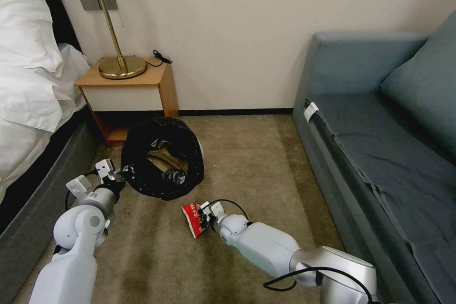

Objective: Pick up the trash bin, then pick up the garbage on the floor and place it into the trash bin.

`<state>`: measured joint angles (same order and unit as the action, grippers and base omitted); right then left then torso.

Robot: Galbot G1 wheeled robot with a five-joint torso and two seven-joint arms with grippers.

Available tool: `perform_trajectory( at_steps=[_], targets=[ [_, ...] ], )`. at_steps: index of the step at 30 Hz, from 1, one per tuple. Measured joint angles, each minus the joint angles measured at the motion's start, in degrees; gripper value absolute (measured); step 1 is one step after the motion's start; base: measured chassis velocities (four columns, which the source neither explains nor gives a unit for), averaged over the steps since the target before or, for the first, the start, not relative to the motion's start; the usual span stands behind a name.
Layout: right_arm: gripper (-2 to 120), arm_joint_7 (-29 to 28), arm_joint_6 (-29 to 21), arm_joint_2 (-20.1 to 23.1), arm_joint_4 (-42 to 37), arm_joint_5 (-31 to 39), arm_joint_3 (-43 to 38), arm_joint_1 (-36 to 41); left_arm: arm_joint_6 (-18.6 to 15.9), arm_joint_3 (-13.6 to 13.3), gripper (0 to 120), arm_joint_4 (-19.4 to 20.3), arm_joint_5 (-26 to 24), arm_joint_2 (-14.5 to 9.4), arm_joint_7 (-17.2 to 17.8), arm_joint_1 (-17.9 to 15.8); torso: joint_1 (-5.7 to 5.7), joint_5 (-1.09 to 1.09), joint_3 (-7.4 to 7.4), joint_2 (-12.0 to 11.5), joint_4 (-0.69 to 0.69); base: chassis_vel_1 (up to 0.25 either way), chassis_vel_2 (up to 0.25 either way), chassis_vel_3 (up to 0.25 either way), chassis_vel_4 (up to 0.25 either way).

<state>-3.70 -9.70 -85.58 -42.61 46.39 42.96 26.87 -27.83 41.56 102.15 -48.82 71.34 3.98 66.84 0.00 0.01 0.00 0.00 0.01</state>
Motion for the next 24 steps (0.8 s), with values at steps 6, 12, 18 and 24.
perform_trajectory(
  at_steps=[6,12,18,24],
  targets=[
    [0,-4.84,-1.25,6.11,-7.99,1.05,-1.07,-0.33,-0.02,-0.61,0,-1.80,0.27,-0.40,0.10,-0.59,0.00,0.00,0.00,0.00,-0.01,0.000,0.000,0.000,0.000],
    [0,-8.51,-2.05,11.57,-13.12,-1.04,-3.95,0.21,-0.04,-1.48,0,-3.66,1.16,-0.92,0.59,-1.50,0.00,0.00,0.00,0.00,-0.01,0.000,0.000,0.000,0.000],
    [0,-10.22,-0.90,15.50,-13.12,-7.14,-9.83,1.36,-0.62,-2.42,0,-5.04,2.48,-1.69,2.15,-2.87,0.00,0.01,0.00,0.00,-0.02,0.000,0.000,0.000,0.000],
    [0,-10.68,2.56,17.75,-13.03,-14.36,-18.32,1.45,-0.73,-3.81,0,-8.18,4.61,-1.89,3.18,-4.27,0.00,0.01,0.00,0.00,-0.02,0.000,0.000,0.000,0.000]
  ],
)
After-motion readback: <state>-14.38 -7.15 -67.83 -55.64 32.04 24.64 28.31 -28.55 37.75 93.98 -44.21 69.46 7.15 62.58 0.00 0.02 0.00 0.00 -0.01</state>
